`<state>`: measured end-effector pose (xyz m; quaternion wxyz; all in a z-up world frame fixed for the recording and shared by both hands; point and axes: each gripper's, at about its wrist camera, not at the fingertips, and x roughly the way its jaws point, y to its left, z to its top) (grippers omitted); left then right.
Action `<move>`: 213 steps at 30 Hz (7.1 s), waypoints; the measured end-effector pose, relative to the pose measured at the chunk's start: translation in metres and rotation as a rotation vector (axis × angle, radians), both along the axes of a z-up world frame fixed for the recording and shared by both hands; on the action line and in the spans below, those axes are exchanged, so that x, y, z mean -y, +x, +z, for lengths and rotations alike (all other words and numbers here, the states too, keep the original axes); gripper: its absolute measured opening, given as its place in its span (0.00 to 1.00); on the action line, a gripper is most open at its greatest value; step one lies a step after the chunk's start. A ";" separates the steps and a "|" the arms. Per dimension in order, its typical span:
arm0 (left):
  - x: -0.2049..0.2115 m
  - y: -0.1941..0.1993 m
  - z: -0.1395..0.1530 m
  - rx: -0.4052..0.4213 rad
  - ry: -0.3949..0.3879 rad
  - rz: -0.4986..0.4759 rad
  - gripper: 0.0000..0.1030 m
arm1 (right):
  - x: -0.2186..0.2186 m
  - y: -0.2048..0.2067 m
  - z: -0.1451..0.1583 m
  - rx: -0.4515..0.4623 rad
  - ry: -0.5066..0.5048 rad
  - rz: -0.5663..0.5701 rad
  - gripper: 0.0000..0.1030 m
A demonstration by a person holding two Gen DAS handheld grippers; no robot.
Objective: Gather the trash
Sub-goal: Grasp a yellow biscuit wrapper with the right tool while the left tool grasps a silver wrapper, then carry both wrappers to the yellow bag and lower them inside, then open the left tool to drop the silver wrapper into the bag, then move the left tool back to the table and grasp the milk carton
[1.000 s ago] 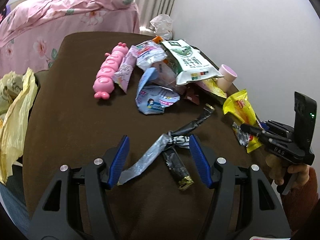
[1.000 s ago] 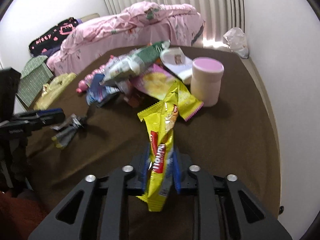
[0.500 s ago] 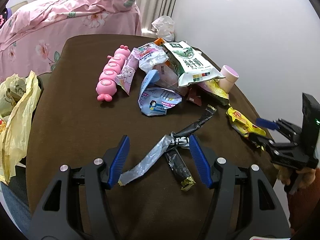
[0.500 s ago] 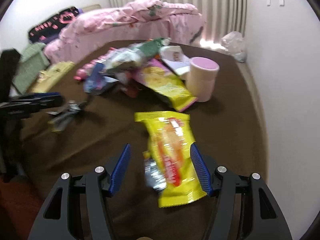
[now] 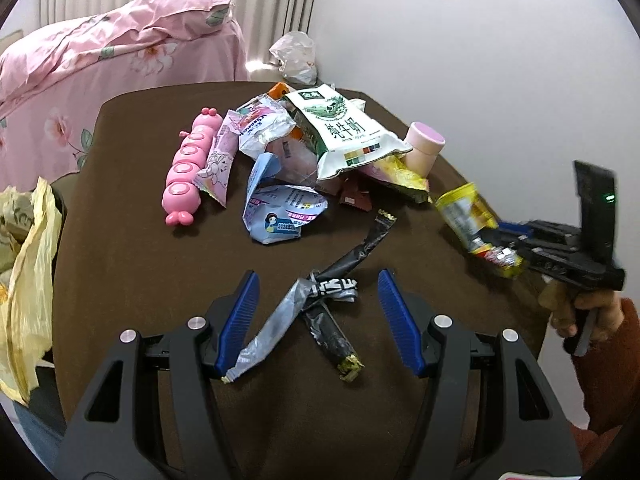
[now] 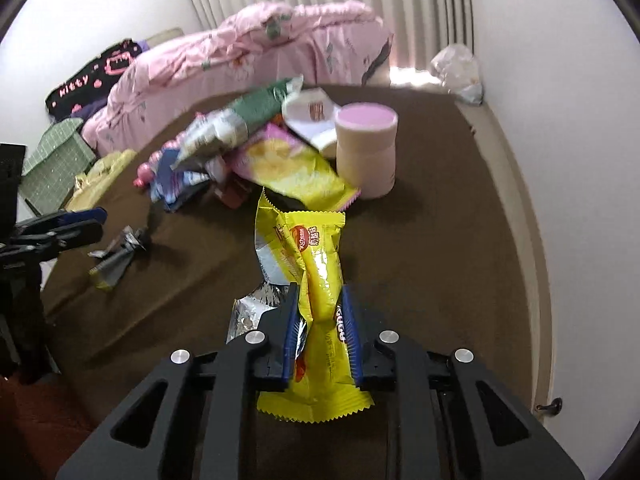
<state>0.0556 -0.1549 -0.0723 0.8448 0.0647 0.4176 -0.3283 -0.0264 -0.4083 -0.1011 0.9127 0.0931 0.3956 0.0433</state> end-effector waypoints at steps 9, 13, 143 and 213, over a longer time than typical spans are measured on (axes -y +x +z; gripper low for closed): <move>0.011 0.014 -0.023 -0.095 0.045 0.017 0.46 | -0.020 -0.002 0.013 0.036 -0.018 0.025 0.20; 0.017 0.003 -0.018 -0.034 0.062 -0.010 0.24 | -0.029 -0.005 0.020 0.054 -0.038 0.030 0.20; 0.128 0.181 0.007 -0.052 0.052 0.185 0.58 | 0.019 0.047 0.036 0.188 -0.120 -0.106 0.60; 0.113 0.135 -0.012 -0.146 0.019 0.170 0.56 | 0.011 0.022 0.021 0.143 -0.066 -0.061 0.57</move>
